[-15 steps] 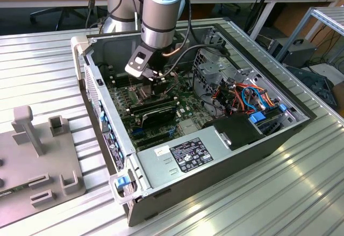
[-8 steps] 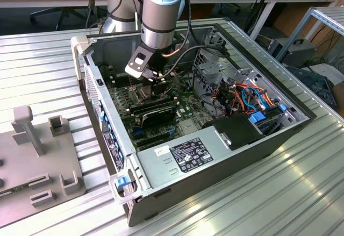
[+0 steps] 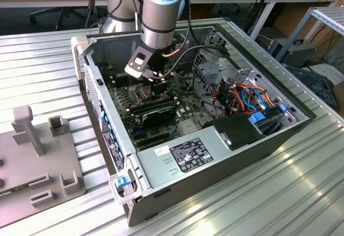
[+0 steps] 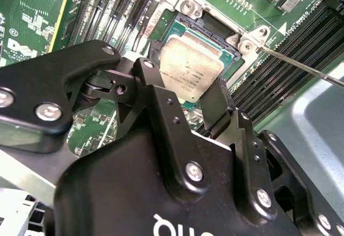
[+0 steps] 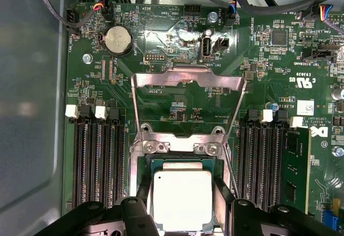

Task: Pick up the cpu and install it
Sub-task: 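Place the cpu into insertion slot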

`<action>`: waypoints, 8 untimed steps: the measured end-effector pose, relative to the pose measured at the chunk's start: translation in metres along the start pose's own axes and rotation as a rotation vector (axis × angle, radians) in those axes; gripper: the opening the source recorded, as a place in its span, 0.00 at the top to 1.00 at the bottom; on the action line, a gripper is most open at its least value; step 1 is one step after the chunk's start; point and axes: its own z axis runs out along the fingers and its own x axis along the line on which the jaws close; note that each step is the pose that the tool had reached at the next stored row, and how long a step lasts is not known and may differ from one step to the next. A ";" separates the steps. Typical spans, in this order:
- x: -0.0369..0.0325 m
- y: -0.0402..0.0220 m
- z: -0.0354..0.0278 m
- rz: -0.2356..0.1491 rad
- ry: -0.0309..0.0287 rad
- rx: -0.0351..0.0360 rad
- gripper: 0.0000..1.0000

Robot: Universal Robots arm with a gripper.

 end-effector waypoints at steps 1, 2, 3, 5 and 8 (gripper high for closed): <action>0.0000 0.0000 -0.0006 0.000 0.0000 0.0000 0.45; 0.0000 0.0001 -0.0018 0.000 0.0000 -0.0001 0.45; 0.0000 0.0001 -0.0026 0.001 0.0002 -0.0005 0.45; 0.0000 0.0001 -0.0026 0.012 -0.0004 -0.0003 0.45; -0.0001 0.0001 -0.0024 0.036 -0.0015 -0.0001 0.45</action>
